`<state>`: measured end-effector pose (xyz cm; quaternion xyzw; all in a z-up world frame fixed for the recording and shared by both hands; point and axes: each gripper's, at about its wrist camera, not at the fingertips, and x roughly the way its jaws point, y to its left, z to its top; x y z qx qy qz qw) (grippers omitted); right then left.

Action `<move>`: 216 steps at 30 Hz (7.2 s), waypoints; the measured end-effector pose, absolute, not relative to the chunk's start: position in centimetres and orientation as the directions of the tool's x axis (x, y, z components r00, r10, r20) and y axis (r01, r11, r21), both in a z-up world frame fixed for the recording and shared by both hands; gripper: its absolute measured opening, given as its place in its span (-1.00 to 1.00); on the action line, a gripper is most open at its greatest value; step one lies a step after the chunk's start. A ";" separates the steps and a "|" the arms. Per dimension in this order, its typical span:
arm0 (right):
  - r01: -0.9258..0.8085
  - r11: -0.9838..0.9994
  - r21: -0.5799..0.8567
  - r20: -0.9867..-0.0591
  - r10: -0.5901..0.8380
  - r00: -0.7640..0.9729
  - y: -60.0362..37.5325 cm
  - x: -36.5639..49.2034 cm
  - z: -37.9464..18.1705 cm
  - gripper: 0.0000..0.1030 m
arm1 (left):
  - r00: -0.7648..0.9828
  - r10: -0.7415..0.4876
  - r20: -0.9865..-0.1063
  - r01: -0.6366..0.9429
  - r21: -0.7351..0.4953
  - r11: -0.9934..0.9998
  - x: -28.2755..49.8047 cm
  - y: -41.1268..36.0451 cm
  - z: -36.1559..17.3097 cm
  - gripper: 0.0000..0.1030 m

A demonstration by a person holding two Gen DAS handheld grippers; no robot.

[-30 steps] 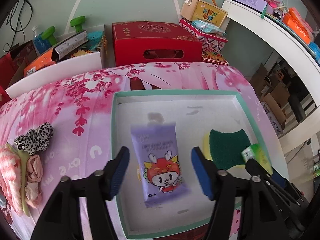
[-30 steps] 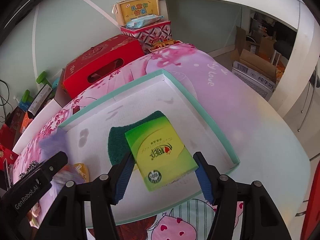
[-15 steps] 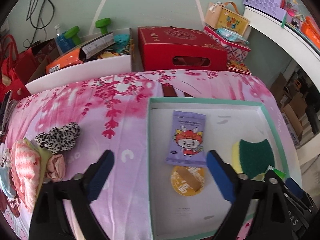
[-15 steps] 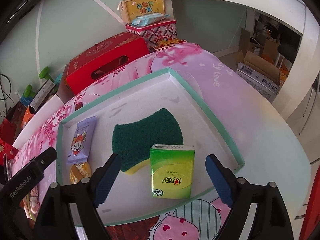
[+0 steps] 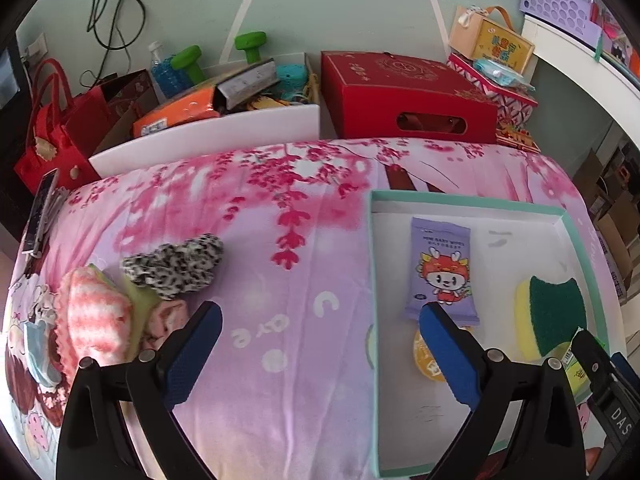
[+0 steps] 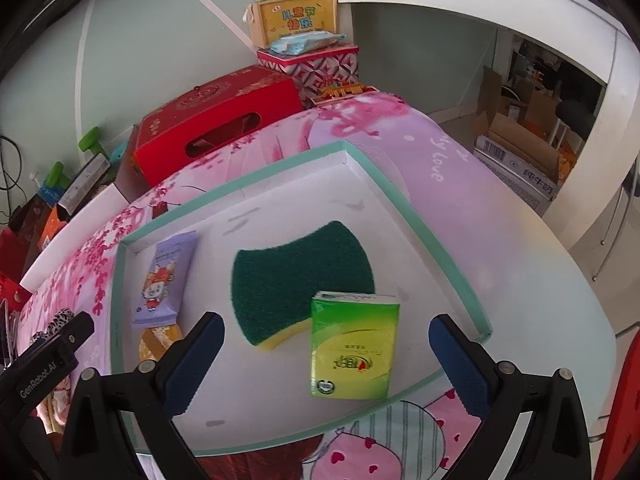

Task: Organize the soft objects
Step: 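Move both tools back over the blue mask and pink towel, then grasp the blue face mask with the left gripper while the right grasps the pink towel, then carry the blue mask in the left gripper while the right carries the pink towel to the tray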

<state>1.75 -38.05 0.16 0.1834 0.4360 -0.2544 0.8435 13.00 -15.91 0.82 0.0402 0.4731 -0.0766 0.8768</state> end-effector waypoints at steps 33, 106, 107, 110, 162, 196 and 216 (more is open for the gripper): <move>0.022 0.996 0.082 -0.737 0.046 0.674 -10.4 8.9 2.7 1.00 | 0.493 0.299 -0.817 -0.488 0.026 0.873 5.6 18.9 3.6 0.92; -0.199 0.970 0.139 -0.763 0.233 0.603 -3.1 9.6 -0.6 -0.75 | 0.517 -0.033 -0.855 -0.514 -0.340 0.788 7.8 20.4 -2.0 -0.63; -0.198 0.970 0.144 -0.755 0.237 0.611 -3.3 9.5 -0.3 -0.75 | 0.528 -0.029 -0.849 -0.507 -0.343 0.791 7.7 20.3 -1.5 -0.63; -0.198 0.966 0.166 -0.732 0.255 0.631 -4.0 9.1 0.9 -0.75 | 0.550 -0.021 -0.835 -0.494 -0.346 0.798 7.5 20.0 -0.5 -0.63; 0.034 0.985 0.171 -0.881 0.138 0.453 -14.3 8.3 -3.3 -0.18 | 0.420 -0.190 -0.887 -0.201 -0.295 0.934 10.0 7.4 -2.1 -0.63; -0.021 0.971 0.237 -0.781 0.203 0.591 -14.5 8.2 -0.4 -0.81 | 0.442 -0.199 -0.875 -0.184 -0.306 0.934 9.9 7.4 -1.5 -0.62; -0.017 0.956 0.293 -0.567 0.188 0.802 -18.1 4.7 7.4 -0.81 | 0.584 -0.210 -0.784 -0.052 -0.294 0.954 8.3 3.7 4.9 -0.62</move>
